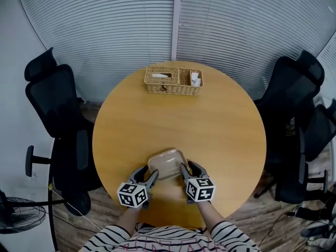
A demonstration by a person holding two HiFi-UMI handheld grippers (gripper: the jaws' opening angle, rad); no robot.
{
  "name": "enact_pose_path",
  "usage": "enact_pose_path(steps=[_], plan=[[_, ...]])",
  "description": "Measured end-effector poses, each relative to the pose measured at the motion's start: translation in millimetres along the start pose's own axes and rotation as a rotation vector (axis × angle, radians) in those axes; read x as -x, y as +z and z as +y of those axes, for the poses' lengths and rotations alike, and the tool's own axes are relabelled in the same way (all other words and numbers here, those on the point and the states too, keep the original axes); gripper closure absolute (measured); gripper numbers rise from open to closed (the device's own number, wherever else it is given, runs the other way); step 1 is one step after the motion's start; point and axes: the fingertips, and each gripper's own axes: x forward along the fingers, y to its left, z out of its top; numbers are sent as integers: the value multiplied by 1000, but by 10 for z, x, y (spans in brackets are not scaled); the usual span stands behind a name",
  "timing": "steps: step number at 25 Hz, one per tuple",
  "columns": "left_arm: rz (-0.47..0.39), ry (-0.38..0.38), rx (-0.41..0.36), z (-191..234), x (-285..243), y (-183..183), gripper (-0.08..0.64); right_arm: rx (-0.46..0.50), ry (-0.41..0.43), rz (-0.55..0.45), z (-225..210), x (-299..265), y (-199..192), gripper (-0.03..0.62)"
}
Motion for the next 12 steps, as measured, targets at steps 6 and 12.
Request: enact_pose_path(steps=[6,12], plan=[[-35,18,4,-24,40,76,353,-25,20,-24,39,75,51,457],[-91,36,32,-24,164,215,354,-50,42,-47,112,169,121,472]])
